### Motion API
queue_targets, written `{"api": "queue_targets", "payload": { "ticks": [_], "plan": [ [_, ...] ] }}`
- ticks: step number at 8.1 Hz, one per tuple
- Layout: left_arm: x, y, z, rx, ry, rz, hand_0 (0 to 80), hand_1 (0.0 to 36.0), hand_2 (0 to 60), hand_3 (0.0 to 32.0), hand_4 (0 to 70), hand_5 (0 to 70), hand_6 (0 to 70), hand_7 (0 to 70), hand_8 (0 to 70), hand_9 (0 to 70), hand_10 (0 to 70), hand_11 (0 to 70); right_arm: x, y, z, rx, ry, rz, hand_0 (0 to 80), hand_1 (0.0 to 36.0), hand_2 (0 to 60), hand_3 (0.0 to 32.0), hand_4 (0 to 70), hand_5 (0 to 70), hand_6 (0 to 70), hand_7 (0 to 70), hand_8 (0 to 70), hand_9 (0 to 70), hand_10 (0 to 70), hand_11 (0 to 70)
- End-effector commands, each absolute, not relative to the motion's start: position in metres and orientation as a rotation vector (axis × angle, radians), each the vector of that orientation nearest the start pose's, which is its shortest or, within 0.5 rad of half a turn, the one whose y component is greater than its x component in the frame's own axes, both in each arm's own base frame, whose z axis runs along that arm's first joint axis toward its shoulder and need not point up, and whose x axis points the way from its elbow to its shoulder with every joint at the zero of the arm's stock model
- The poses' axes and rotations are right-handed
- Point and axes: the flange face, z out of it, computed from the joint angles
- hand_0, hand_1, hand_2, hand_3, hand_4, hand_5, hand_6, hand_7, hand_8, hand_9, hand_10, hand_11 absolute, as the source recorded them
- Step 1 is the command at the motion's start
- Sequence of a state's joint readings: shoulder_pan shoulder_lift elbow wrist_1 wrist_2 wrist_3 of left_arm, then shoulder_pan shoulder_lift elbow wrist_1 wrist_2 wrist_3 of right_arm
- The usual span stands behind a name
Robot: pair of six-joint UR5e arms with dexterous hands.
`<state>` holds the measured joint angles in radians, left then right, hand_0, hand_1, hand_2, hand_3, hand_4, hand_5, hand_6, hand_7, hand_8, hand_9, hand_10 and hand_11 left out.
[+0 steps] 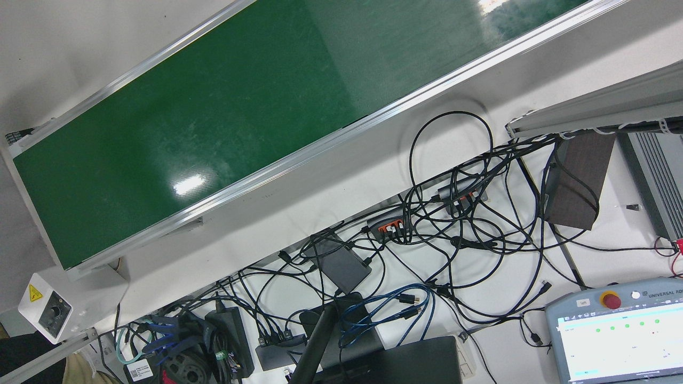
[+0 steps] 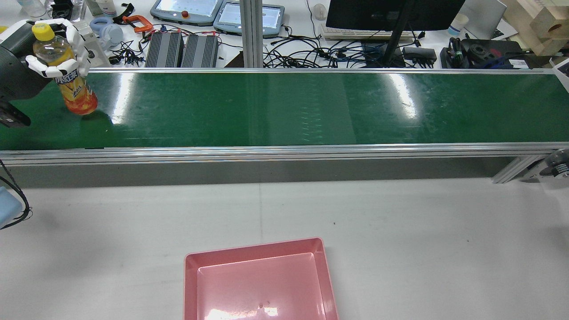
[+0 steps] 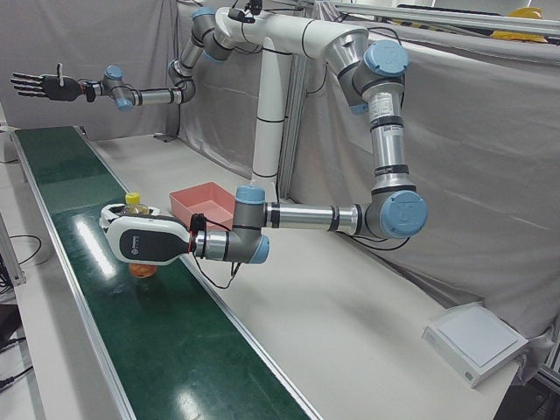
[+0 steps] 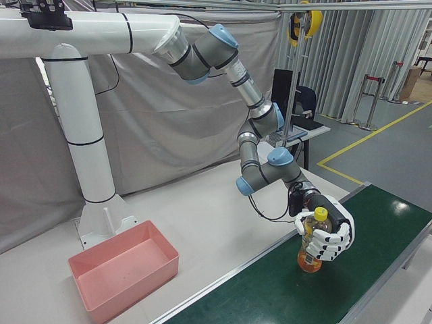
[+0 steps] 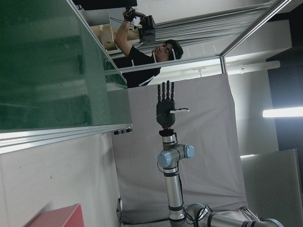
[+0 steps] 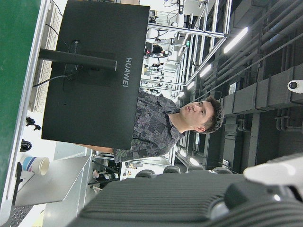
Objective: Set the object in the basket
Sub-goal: 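Lift the juice bottle off the belt with the left hand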
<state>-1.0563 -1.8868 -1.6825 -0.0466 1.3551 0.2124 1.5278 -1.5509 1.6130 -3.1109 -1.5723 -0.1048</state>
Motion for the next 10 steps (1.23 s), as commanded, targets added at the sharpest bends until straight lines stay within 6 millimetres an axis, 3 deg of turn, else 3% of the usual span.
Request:
{"api": "queue_targets", "payload": {
  "ticks": [1,2,5,8,10],
  "plan": [
    [0.171,-0.591,0.400,-0.268,2.486,-1.466,61.5,21.1,60.0,0.0,70.0,70.0,70.0,70.0,70.0,70.0,70.0,70.0,0.111,-0.514,0.653,-0.072,2.399,-2.179,0.0,0.0,0.0,0.0,0.0,0.0,0.0,0.0,0.0,0.0,0.0,0.0],
    [0.193,-0.575,0.383,-0.330,2.478,-1.419,62.0,21.7,60.0,0.0,70.0,70.0,70.0,70.0,70.0,70.0,70.0,70.0,0.111,-0.514,0.653,-0.072,2.399,-2.179,0.0,0.0,0.0,0.0,0.0,0.0,0.0,0.0,0.0,0.0,0.0,0.0],
    [0.255,-0.502,0.319,-0.480,2.446,-1.269,63.0,24.3,60.0,0.0,70.0,70.0,70.0,70.0,70.0,70.0,70.0,70.0,0.111,-0.514,0.653,-0.072,2.399,-2.179,0.0,0.0,0.0,0.0,0.0,0.0,0.0,0.0,0.0,0.0,0.0,0.0],
    [0.329,-0.454,0.305,-0.633,2.384,-1.171,63.5,24.7,60.0,0.0,70.0,70.0,70.0,70.0,70.0,70.0,70.0,70.0,0.111,-0.514,0.653,-0.072,2.399,-2.179,0.0,0.0,0.0,0.0,0.0,0.0,0.0,0.0,0.0,0.0,0.0,0.0],
    [0.346,-0.431,0.282,-0.645,2.391,-1.096,63.8,25.1,60.0,0.0,70.0,70.0,70.0,70.0,70.0,70.0,70.0,70.0,0.111,-0.514,0.653,-0.072,2.399,-2.179,0.0,0.0,0.0,0.0,0.0,0.0,0.0,0.0,0.0,0.0,0.0,0.0]
  ]
}}
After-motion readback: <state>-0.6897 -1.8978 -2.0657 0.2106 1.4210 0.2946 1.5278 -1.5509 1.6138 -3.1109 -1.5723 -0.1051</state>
